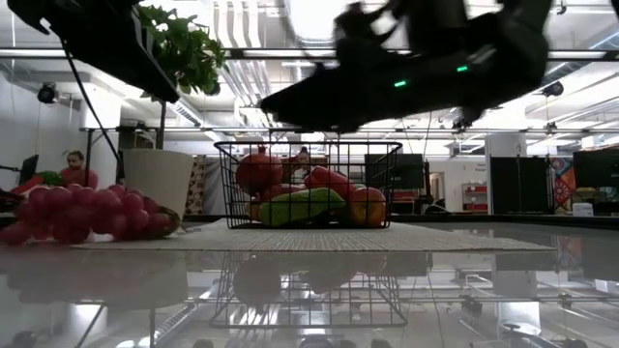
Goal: Build produce basket
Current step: Put the grapes into the wire basket
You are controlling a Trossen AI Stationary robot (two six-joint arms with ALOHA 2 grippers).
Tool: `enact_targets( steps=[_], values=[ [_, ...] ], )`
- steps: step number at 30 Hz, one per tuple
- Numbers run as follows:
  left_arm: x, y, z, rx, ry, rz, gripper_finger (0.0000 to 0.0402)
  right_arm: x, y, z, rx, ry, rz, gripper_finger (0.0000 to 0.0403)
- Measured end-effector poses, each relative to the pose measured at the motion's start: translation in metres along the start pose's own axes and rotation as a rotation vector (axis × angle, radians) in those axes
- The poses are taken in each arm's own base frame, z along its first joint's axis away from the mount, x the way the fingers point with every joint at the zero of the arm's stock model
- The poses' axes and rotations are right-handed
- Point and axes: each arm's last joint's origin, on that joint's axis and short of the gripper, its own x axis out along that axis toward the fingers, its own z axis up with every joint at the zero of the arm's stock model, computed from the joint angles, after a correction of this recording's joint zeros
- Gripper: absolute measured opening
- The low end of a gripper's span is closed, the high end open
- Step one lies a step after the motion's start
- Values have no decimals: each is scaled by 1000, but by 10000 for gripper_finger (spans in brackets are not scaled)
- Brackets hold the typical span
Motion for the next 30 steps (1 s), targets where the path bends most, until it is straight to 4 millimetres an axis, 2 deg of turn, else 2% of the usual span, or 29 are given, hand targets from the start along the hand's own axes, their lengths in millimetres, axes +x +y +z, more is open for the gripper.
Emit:
enact_targets(
  steps=[3, 6, 10, 14, 21, 30],
  values=[
    [0, 0, 1, -6, -10, 2, 0, 28, 5, -2, -10, 13, -2, 326],
    [0, -1, 0, -4, 8, -29, 0, 47, 8, -4, -43, 90, 10, 326],
    [0, -4, -4, 0, 97, -158, 0, 59, 11, -2, -72, 176, 27, 326],
    [3, -3, -13, 9, 151, -141, 0, 70, 15, 1, -68, 266, 44, 326],
    [0, -1, -9, 76, 109, -109, 0, 93, 23, -9, 17, 380, 46, 326],
    [-12, 4, -4, 64, 58, -130, 0, 116, 30, -26, 77, 443, 35, 326]
  ],
)
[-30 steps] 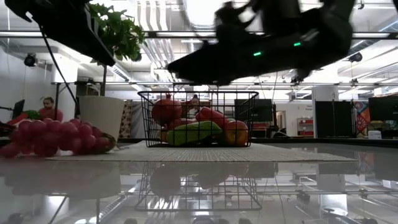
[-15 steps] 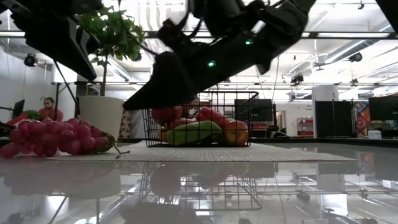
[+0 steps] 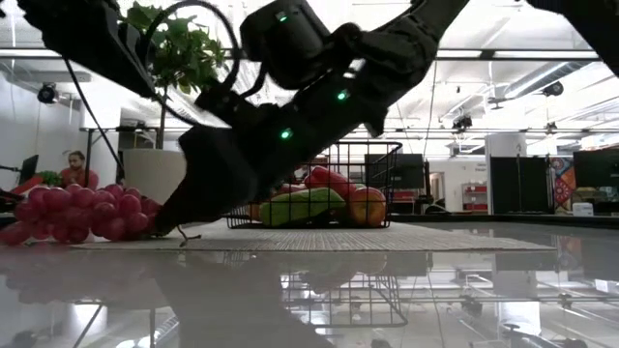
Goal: Build produce basket
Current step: Put the grapes into the wire basket
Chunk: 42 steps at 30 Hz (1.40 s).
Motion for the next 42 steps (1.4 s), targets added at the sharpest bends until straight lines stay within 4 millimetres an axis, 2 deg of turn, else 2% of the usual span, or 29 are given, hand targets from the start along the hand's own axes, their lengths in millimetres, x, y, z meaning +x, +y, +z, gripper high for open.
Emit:
enact_targets(
  steps=[4, 7, 12, 25, 30, 33, 42],
  values=[
    [-10, 3, 2, -18, -41, -16, 0, 8, 2, -1, 7, 18, -1, 320],
    [-17, 5, 3, -16, -67, -28, 0, 14, 3, -2, 6, 27, 1, 293],
    [-24, 8, 4, -17, -93, -41, 0, 14, 3, -1, 3, 32, 1, 215],
    [-23, 8, 4, 7, -92, -35, 0, 14, 3, -1, -4, 34, 1, 23],
    [-23, 9, 4, 17, -105, -3, 0, 13, 3, 1, -12, 30, 8, 9],
    [-24, 10, 5, 50, -122, 28, 0, 7, 2, 8, -31, 22, 10, 9],
    [-43, 23, 15, 83, -284, 203, 0, -32, -4, 54, -95, -41, 11, 8]
  ],
)
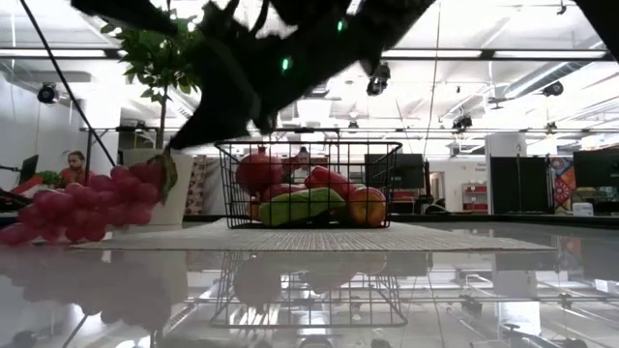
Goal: Build produce basket
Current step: Put the grapes into the wire basket
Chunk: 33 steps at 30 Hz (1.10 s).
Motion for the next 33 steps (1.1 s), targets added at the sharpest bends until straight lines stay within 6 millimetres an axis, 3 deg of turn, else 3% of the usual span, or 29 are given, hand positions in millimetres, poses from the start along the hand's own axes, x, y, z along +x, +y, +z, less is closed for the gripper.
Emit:
enact_targets(
  steps=[7, 12, 33],
  values=[
    [-15, 19, 7, -74, -103, 173, 0, -27, -7, 28, 11, -56, -4, 8],
    [-20, 25, 7, -81, -121, 176, 0, -34, -9, 33, 17, -70, -5, 8],
    [-11, 13, 6, -51, -93, 170, 0, -66, -23, 66, 54, -193, 28, 8]
  ],
)
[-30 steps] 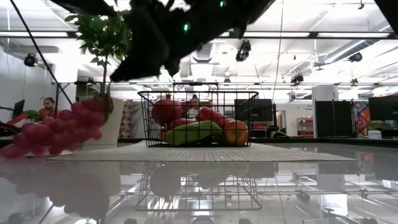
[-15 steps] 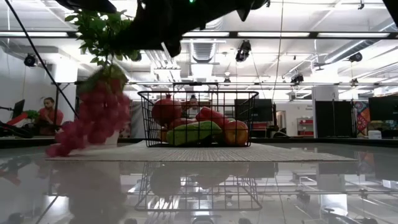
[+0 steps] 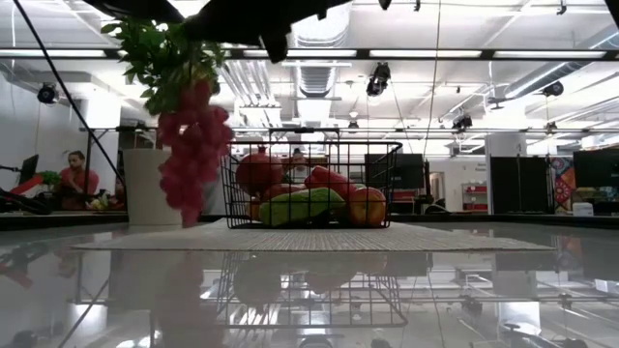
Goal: Build produce basket
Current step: Put the grapes into the wire basket
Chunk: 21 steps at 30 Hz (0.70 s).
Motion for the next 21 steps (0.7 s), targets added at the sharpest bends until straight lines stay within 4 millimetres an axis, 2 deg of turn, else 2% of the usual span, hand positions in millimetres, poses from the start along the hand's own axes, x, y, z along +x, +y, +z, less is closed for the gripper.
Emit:
enact_targets(
  steps=[7, 13, 18, 21],
  values=[
    [-1, 2, 1, -1, -6, -1, 0, -32, -28, 32, 19, -67, -8, 8],
    [-2, 2, 1, 0, -7, 0, 0, -67, -62, 55, 27, -79, -77, 8],
    [-2, 2, 1, 16, -10, 1, 0, -92, -93, 65, 41, -78, -153, 8],
    [-2, 2, 3, 12, -17, 2, 0, -98, -110, 64, 53, -65, -195, 8]
  ],
)
